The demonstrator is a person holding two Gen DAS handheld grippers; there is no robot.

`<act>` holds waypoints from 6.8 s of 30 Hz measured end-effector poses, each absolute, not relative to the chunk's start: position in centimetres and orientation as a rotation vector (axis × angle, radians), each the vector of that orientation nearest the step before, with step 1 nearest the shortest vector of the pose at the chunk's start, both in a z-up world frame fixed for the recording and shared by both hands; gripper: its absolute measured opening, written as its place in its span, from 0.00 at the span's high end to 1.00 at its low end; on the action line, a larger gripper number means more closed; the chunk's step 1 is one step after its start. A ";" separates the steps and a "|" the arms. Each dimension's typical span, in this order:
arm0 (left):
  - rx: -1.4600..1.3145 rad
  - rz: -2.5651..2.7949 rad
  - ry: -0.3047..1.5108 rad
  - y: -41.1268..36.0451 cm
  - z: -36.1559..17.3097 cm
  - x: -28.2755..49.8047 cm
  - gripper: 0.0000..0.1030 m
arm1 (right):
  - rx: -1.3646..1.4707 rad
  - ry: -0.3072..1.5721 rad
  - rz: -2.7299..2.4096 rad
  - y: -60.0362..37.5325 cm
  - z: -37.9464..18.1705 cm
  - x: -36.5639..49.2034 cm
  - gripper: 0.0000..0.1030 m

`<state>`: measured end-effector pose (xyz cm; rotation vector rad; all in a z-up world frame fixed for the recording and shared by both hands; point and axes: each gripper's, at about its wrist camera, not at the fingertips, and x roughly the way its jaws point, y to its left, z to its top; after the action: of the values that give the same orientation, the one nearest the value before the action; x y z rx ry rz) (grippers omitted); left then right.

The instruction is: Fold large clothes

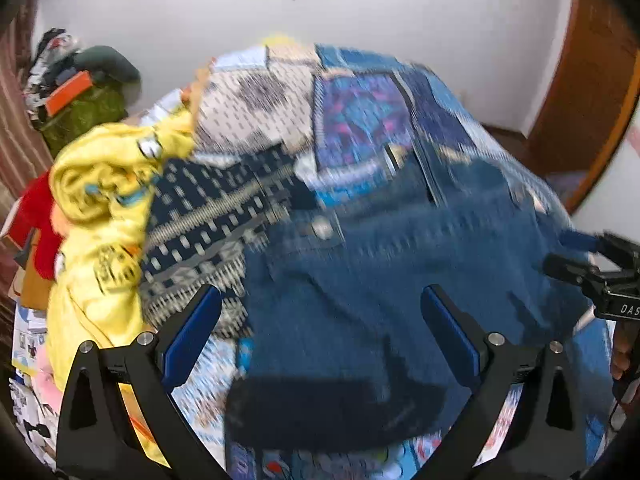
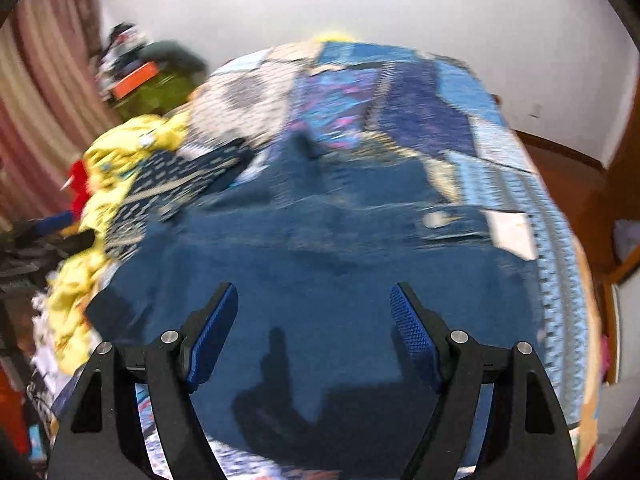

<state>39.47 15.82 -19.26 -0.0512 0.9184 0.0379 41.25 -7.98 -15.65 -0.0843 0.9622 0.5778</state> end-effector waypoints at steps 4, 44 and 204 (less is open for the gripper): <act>0.021 0.057 0.982 15.4 -22.7 38.0 0.02 | -0.117 1.000 0.612 -5.7 -17.9 39.9 0.27; -0.470 0.204 0.975 23.2 -23.7 26.4 0.01 | 0.118 1.105 0.216 -24.2 -21.2 38.8 0.16; 0.055 -0.087 0.852 6.9 -17.7 42.1 0.08 | -0.174 1.014 0.548 -14.2 -16.2 42.7 0.05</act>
<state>42.10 6.94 -17.72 0.0548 0.8521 -0.0866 42.71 -14.18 -16.23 -0.1736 1.0143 0.5481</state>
